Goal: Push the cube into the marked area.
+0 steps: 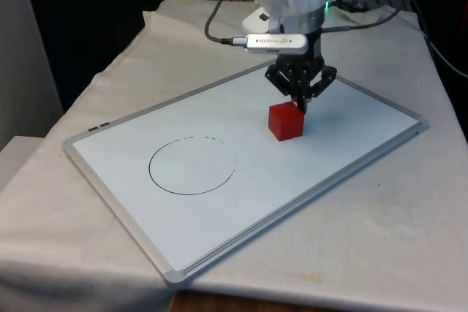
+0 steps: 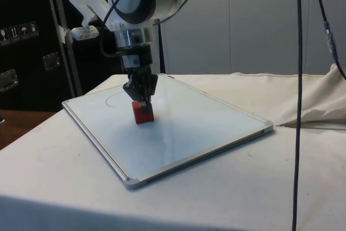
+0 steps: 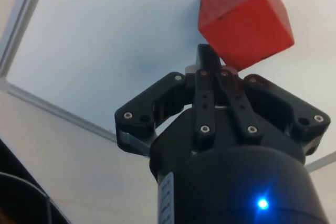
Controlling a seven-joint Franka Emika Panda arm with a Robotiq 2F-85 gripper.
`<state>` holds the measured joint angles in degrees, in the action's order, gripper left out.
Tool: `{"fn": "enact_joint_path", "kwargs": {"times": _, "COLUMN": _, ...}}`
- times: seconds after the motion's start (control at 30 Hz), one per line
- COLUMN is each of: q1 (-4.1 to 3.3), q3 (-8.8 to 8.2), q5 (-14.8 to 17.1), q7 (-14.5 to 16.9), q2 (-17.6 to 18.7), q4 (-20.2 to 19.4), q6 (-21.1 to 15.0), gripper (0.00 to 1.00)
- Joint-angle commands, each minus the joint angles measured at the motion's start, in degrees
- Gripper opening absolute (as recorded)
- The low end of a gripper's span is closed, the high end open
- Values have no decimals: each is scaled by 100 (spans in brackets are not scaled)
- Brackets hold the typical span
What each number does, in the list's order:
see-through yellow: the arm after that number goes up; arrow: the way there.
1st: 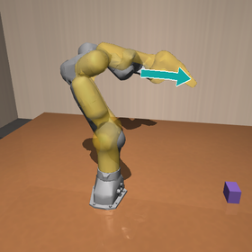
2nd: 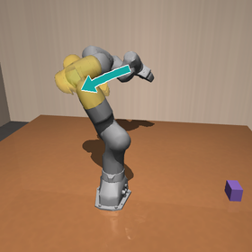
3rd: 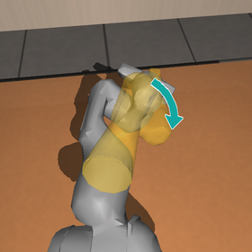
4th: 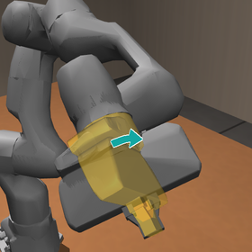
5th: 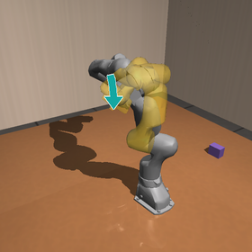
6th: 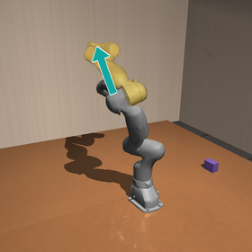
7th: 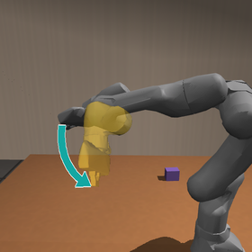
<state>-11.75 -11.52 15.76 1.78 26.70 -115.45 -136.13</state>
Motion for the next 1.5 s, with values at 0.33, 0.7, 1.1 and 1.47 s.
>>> {"fn": "enact_joint_path", "kwargs": {"times": 0.33, "q1": -29, "q3": -149, "q5": -252, "q7": -338, "q2": 264, "q4": 407, "q6": 86, "gripper": 0}}
{"fn": "enact_joint_path", "kwargs": {"times": 0.7, "q1": -40, "q3": -338, "q5": -625, "q7": -625, "q2": 344, "q4": 561, "q6": 241, "gripper": 0}}
{"fn": "enact_joint_path", "kwargs": {"times": 1.1, "q1": -23, "q3": -476, "q5": -974, "q7": -900, "q2": 470, "q4": 773, "q6": 401, "gripper": 0}}
{"fn": "enact_joint_path", "kwargs": {"times": 1.47, "q1": -23, "q3": -516, "q5": -1031, "q7": -1192, "q2": 762, "q4": 1215, "q6": 504, "gripper": 0}}
